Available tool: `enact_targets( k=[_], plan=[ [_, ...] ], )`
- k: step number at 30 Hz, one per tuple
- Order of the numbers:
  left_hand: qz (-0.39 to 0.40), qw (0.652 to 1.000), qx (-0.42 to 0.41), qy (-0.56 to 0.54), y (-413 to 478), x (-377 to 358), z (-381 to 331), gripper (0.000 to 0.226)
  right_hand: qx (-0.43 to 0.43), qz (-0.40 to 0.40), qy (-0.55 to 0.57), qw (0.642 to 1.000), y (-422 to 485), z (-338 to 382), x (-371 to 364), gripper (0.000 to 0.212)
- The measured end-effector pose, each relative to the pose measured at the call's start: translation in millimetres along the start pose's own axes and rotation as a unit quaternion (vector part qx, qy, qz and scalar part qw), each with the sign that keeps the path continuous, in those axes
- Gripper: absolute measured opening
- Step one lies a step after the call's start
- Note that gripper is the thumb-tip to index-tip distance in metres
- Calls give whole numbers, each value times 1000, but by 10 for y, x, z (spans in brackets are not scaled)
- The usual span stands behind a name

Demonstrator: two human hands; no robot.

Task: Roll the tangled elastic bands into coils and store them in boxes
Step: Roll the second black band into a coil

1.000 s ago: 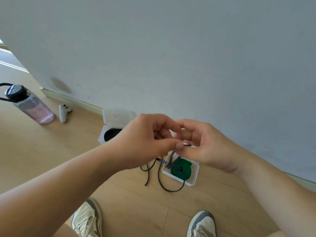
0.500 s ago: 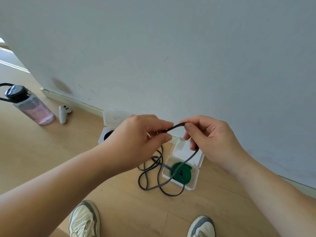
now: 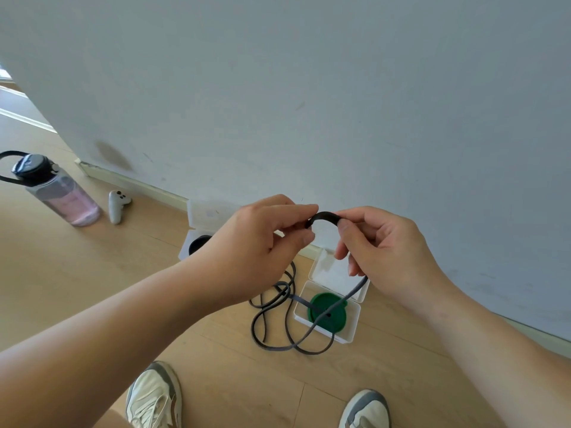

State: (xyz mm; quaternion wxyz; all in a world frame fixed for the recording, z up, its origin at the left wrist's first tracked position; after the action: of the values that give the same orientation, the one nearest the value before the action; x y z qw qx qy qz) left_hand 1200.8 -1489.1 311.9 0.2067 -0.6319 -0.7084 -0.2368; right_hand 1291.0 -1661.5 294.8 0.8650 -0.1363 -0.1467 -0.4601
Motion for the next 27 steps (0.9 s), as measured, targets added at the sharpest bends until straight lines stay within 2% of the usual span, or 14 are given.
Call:
enact_targets(
  k=[9, 17, 27],
  plan=[
    [-16, 999, -24, 30, 30, 32, 27, 29, 1, 27, -3, 1000, -8, 2, -1, 18],
    [-66, 995, -67, 41, 22, 106, -36, 24, 21, 83, 61, 994, -64, 92, -68, 29],
    [-115, 990, -85, 11, -24, 138, -147, 10, 16, 64, 141, 988, -85, 174, -50, 12]
  ],
)
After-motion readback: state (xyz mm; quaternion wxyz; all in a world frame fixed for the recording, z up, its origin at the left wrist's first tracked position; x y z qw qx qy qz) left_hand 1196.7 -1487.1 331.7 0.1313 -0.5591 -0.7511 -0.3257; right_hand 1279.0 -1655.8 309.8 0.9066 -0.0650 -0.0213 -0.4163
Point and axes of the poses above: each hand's wrist, its own y-axis towards the middle knuckle, its own x-axis out of the back of the hand, z = x × y, the point moved 5 cm from there along y, towards the middle knuckle, and after that the axes turned 2 degrees about z, right-handed, at the moved point
